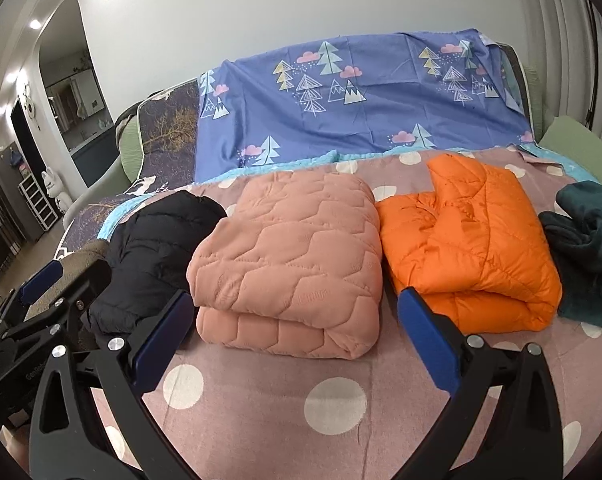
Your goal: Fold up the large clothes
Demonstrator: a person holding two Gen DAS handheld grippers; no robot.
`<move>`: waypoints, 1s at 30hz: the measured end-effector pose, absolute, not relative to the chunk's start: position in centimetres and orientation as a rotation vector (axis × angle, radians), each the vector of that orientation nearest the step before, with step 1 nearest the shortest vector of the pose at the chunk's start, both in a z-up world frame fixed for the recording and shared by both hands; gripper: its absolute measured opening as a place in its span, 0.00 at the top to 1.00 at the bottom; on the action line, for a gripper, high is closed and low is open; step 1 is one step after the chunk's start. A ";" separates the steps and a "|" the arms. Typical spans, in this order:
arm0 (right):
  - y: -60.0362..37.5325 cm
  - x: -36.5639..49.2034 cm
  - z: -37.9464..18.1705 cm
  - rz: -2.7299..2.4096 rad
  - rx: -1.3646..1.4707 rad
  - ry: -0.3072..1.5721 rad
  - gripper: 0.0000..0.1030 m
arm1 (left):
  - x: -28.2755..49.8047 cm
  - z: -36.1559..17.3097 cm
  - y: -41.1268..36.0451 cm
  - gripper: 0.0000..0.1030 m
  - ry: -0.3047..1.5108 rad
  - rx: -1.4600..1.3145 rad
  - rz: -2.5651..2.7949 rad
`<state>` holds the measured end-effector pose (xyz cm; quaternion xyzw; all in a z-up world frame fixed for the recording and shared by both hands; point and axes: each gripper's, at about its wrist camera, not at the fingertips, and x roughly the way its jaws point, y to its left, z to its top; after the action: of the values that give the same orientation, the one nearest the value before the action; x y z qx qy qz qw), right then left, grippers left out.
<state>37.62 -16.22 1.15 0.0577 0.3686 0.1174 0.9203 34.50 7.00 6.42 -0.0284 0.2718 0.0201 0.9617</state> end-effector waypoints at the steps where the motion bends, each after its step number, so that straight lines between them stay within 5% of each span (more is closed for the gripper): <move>1: -16.1 37.6 1.1 0.245 0.112 0.760 0.01 | 34.5 6.4 7.0 0.02 0.557 -0.059 0.041; 30: -15.7 37.9 0.6 0.218 0.086 0.779 0.01 | 34.6 6.2 6.6 0.02 0.586 -0.054 0.052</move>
<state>37.87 -15.74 0.63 0.0419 0.3787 0.1059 0.9185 34.56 6.59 6.23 -0.0264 0.2889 0.0254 0.9566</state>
